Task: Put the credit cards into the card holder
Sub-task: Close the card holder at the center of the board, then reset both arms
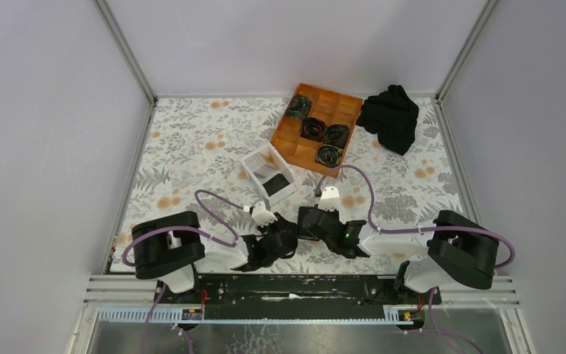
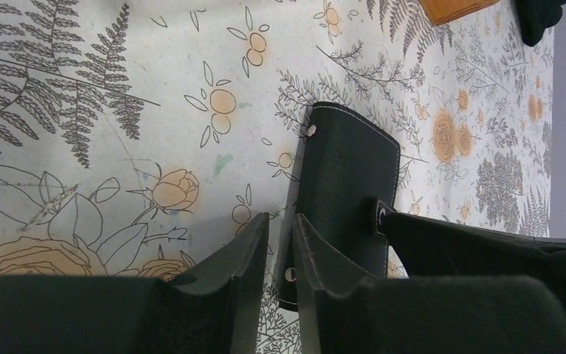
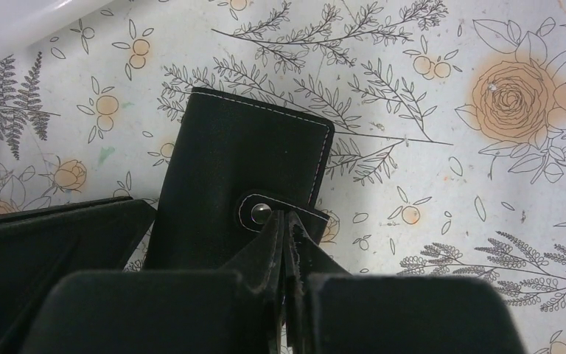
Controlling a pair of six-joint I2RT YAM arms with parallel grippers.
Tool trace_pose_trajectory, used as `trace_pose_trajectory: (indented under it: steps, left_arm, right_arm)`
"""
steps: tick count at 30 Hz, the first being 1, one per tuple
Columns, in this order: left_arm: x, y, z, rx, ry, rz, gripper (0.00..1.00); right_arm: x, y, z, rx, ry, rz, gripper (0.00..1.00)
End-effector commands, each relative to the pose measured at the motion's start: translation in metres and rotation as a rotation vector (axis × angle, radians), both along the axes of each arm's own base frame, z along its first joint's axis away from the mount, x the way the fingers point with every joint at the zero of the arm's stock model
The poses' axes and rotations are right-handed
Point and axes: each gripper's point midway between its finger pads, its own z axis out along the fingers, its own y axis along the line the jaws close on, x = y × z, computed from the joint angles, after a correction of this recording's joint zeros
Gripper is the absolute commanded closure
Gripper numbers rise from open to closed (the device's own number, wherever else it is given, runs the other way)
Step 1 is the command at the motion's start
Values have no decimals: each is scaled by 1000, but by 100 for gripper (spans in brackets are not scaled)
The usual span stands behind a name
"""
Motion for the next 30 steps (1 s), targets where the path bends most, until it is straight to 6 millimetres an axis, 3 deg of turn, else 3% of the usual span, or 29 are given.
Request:
trace_pose_trajectory:
  steps: [1, 6, 11, 16, 26, 30]
  left_arm:
    - [-42, 54, -69, 299, 194, -102, 71]
    - [-39, 52, -60, 300, 176, -99, 72]
    - [-38, 54, -55, 303, 167, -92, 72]
    - [-38, 57, -53, 309, 164, -85, 71]
    - [-37, 69, -43, 332, 143, -61, 68]
    - [-29, 75, -23, 369, 95, -43, 43]
  right_arm:
    - [-14, 1, -7, -4, 62, 33, 100]
    - [6, 0, 51, -12, -65, 20, 100]
    - [12, 2, 80, 11, -114, 17, 100]
    - [9, -11, 78, 8, -110, -22, 99]
    - [2, -36, 68, 83, -135, -92, 59]
    - [11, -44, 78, 48, -161, -115, 44]
